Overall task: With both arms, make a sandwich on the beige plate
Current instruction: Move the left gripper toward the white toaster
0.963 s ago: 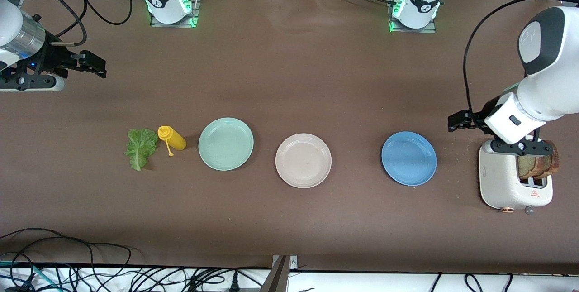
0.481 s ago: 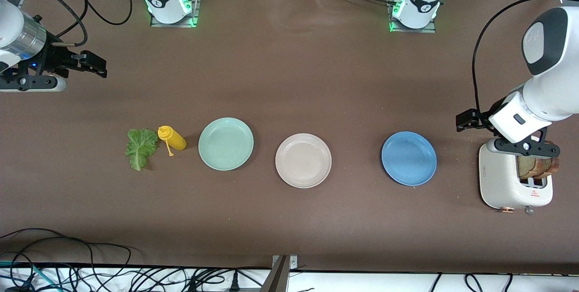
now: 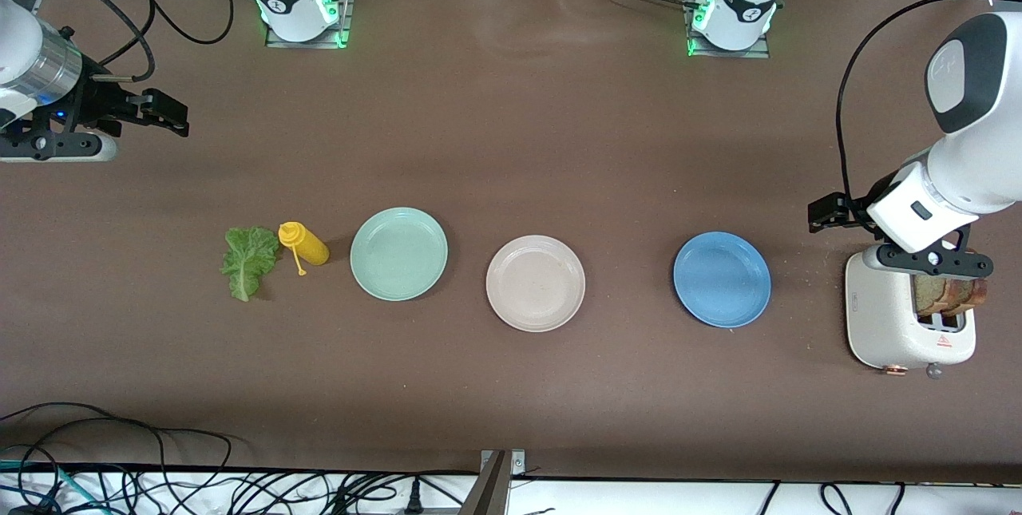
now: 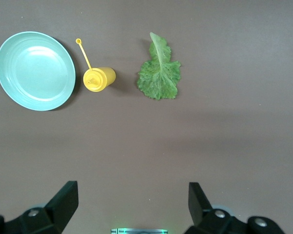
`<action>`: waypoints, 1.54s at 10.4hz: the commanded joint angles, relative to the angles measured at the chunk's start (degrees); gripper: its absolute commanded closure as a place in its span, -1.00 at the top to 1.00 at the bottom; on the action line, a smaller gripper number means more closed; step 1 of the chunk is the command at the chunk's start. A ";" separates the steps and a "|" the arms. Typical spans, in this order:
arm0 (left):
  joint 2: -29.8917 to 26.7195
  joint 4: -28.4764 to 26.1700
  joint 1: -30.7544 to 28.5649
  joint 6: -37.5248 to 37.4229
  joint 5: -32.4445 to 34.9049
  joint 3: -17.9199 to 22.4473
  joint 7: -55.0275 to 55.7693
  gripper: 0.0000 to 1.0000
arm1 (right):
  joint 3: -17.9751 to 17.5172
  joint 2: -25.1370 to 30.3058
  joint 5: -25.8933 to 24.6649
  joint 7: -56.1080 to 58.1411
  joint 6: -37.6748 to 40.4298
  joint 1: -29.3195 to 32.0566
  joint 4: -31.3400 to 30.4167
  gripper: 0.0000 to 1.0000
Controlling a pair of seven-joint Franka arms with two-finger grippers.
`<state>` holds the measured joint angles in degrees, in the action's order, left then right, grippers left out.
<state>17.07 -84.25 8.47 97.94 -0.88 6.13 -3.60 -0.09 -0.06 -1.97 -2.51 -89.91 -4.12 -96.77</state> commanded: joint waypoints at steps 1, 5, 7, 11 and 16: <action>-0.55 0.23 -0.12 -0.38 1.23 -0.06 -1.15 1.00 | 0.18 0.41 0.56 -0.22 0.62 -0.19 -0.08 1.00; -0.46 0.23 -0.12 -0.38 1.32 -0.06 -1.24 1.00 | 0.18 0.32 0.56 -0.22 0.53 -0.19 -0.08 1.00; -0.37 0.14 -0.12 -0.38 1.32 -0.06 -1.24 1.00 | 0.18 0.41 0.56 -0.13 0.62 -0.19 -0.08 1.00; -0.46 0.23 -0.21 -0.38 1.32 -0.06 -1.33 1.00 | 0.09 0.23 0.56 -0.04 0.44 -0.19 -0.08 1.00; -0.46 0.49 -3.98 -0.29 1.24 0.03 -3.33 1.00 | 0.09 0.23 0.56 -0.04 0.53 -0.19 -0.08 1.00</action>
<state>17.07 -84.22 6.41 97.94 -0.72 6.21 -4.22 -0.10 -0.17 -1.97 -2.51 -89.91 -4.13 -96.77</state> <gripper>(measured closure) 0.000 0.000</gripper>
